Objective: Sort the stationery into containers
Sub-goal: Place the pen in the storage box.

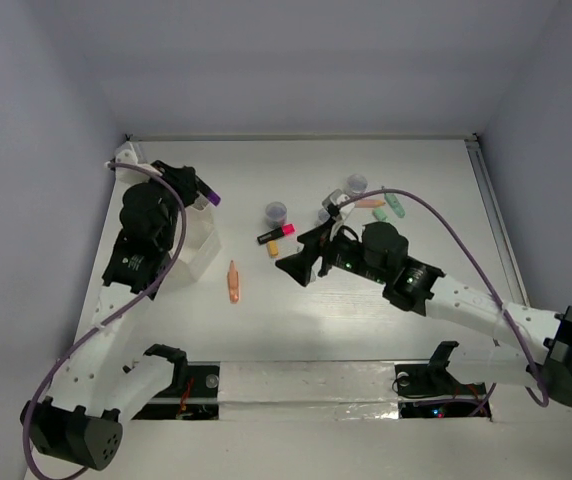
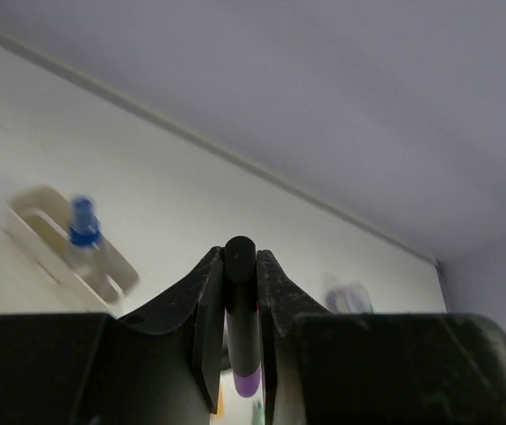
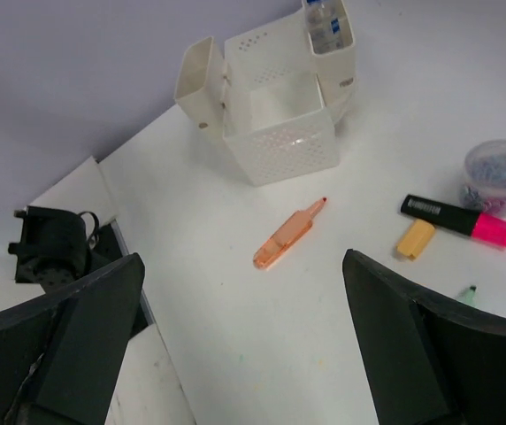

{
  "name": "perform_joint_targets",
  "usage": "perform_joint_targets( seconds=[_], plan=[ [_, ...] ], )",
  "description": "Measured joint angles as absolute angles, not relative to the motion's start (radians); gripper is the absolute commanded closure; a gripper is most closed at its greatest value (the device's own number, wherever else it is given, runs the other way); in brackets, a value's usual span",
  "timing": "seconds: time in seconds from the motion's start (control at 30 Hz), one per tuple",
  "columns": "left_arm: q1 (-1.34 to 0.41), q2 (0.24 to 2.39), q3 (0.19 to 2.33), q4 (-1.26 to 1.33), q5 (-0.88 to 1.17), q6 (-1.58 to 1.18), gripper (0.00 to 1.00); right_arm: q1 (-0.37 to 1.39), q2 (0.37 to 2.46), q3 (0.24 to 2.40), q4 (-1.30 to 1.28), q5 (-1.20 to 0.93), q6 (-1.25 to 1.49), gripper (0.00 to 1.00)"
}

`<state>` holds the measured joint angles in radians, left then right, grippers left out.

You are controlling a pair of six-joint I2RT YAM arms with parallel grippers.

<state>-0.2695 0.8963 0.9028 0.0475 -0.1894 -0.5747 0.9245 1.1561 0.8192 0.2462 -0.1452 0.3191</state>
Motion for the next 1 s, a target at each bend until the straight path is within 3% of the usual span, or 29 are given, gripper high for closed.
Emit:
perform_joint_targets(
  seconds=[0.37, 0.63, 1.0],
  plan=[
    [-0.026, 1.118, 1.158, -0.025, -0.463, -0.452, 1.0, 0.925, 1.075, 0.695, 0.238, -0.131, 0.328, 0.01],
    [-0.011, 1.323, 1.185, 0.016, -0.495, -0.397, 1.0, 0.925, 1.061, 0.687, 0.24, -0.145, 0.337, 0.01],
    [-0.011, 1.446, 1.164, 0.167, -0.46, -0.382, 1.0, 0.925, 1.061, 0.687, 0.24, -0.154, 0.338, 0.01]
  ],
)
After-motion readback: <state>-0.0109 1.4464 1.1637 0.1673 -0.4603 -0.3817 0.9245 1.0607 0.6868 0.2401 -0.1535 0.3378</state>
